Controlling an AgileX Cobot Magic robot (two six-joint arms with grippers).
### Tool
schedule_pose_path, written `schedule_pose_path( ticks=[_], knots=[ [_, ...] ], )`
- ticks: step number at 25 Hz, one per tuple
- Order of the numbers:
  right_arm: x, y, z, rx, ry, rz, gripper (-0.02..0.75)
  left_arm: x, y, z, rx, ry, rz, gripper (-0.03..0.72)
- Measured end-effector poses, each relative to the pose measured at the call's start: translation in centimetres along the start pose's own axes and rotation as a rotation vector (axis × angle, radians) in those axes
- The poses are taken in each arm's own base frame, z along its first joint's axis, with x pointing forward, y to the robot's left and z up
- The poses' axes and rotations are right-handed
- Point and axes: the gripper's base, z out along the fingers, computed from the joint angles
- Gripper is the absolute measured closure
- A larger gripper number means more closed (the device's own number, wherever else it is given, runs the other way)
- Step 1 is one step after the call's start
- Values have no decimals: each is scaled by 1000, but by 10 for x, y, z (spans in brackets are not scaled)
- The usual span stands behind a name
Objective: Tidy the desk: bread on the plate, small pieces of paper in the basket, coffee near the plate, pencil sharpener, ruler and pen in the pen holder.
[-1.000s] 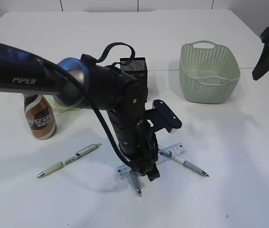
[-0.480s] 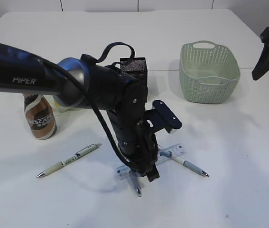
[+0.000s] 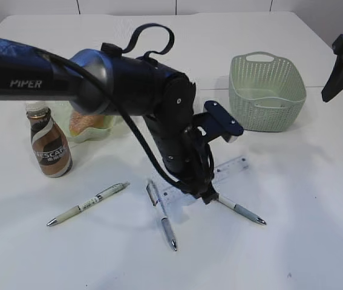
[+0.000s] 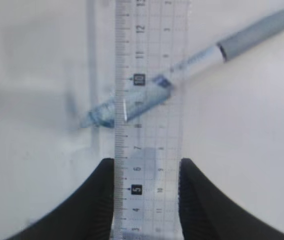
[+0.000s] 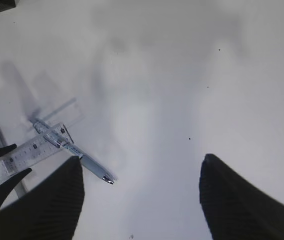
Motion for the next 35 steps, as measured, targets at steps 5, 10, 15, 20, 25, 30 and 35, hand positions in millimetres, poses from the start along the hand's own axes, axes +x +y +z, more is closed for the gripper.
schedule_pose_path(
  ticks=[5, 10, 15, 20, 25, 30, 35],
  knots=[
    [0, 0, 0, 0, 0, 0, 172, -25, 7, -22, -26, -97, 0, 419],
    [0, 0, 0, 0, 0, 0, 172, -48, 13, -42, -60, -219, -1, 418],
    [0, 0, 0, 0, 0, 0, 164, -66, 21, -56, -104, -368, -16, 418],
    [0, 0, 0, 0, 0, -5, 165, -70, 41, -64, -143, -462, -72, 418],
    [-1, 0, -1, 0, -5, -7, 165, -69, 56, -66, -169, -498, -102, 418],
    [-1, 0, -1, -1, -4, -7, 166, -73, 67, -72, -210, -593, -113, 418],
    [-1, 0, -1, -1, -4, -21, 166, -77, 83, -80, -266, -720, -130, 418]
  ],
)
